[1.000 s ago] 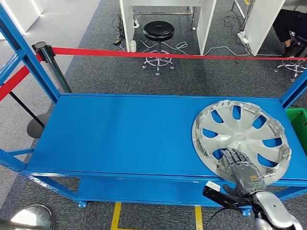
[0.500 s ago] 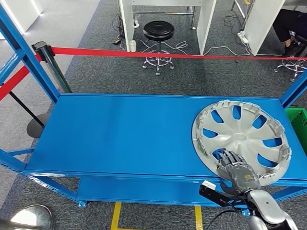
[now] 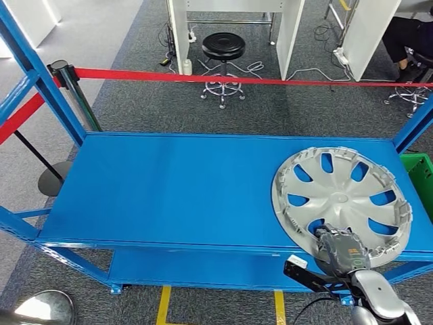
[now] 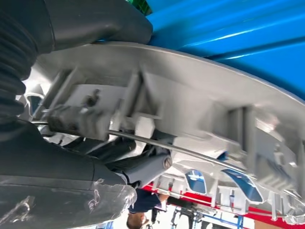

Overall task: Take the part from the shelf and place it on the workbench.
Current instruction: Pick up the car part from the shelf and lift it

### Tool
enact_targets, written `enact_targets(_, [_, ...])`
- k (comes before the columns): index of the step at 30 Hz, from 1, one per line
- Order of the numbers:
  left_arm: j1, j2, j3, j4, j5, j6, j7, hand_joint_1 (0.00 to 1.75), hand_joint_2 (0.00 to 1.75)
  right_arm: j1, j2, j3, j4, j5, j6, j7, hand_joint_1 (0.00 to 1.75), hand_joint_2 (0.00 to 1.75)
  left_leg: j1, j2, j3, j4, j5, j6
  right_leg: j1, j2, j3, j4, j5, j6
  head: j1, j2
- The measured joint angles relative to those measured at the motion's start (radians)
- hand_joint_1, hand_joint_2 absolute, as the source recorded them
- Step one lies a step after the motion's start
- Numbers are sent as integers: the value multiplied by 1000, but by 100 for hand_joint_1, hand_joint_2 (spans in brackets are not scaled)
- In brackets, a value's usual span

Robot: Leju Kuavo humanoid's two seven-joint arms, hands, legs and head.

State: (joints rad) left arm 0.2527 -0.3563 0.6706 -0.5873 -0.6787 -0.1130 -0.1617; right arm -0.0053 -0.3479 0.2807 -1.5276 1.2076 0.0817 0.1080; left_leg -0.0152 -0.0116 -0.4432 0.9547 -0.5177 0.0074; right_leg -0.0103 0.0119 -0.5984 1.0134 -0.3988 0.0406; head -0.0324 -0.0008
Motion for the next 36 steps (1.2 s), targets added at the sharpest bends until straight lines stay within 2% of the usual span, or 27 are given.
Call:
enact_targets(5, [-5, 0, 8, 16, 3, 0, -16, 0, 0, 51, 4, -32, -51, 21, -88, -1, 175, 175, -1, 0, -1, 0, 1, 2, -1, -2, 0, -1, 1, 1, 0, 0])
enact_targets(9, [-6, 0, 13, 34, 42, -4, -57, 0, 0, 121, 22, -66, -171, 20, -225, -36, 175, 175, 0, 0, -3, 0, 1, 1, -1, -1, -3, -1, 1, 1, 0, 0])
enact_targets(12, [-8, 0, 18, 45, 70, -5, -72, 0, 131, 161, 39, -80, -261, 5, -307, -74, 175, 175, 0, 0, -6, 0, 1, 1, 0, -1, -6, 0, 0, 0, 0, 0])
enact_targets(13, [-8, 0, 19, 47, 79, -4, -73, 0, 131, 172, 46, -83, -287, -3, -334, -91, 175, 175, 0, 0, -7, 0, 1, 1, 0, -1, -7, 0, 0, 0, 0, 0])
enact_targets(16, [-8, 0, 19, 51, 104, -2, -74, 0, 0, 200, 67, -88, -366, -36, -436, -159, 175, 175, 0, 0, -8, 0, 1, 1, 0, -1, -8, 0, 0, 0, 0, 0])
enact_targets(21, [-8, 0, 17, 54, 124, 1, -71, 0, 0, 233, 94, -84, -461, -81, -528, -223, 175, 175, 0, 0, -9, 0, 1, 1, 0, -1, -8, -1, -1, 0, 0, 0])
enact_targets(25, [-8, 0, 16, 54, 126, 2, -71, 0, 175, 243, 106, -83, -495, -89, -536, -233, 175, 175, 0, 0, -9, 0, 1, 1, 0, -1, -8, -1, -1, 0, 0, 0])
enact_targets(32, [-8, 2, 3, 54, 129, 12, -71, 0, 175, 255, 119, -81, -520, -124, -580, -278, 175, 175, 0, 0, -10, 0, 1, 1, 0, -1, -9, -1, -1, 0, 0, 0])
enact_targets(36, [-7, 3, -1, 54, 116, 31, -59, 0, 175, 262, 129, -71, -532, -187, -600, -302, 175, 175, -1, 0, -10, 1, 0, 2, -1, -1, -9, -2, -1, 1, 0, 0])
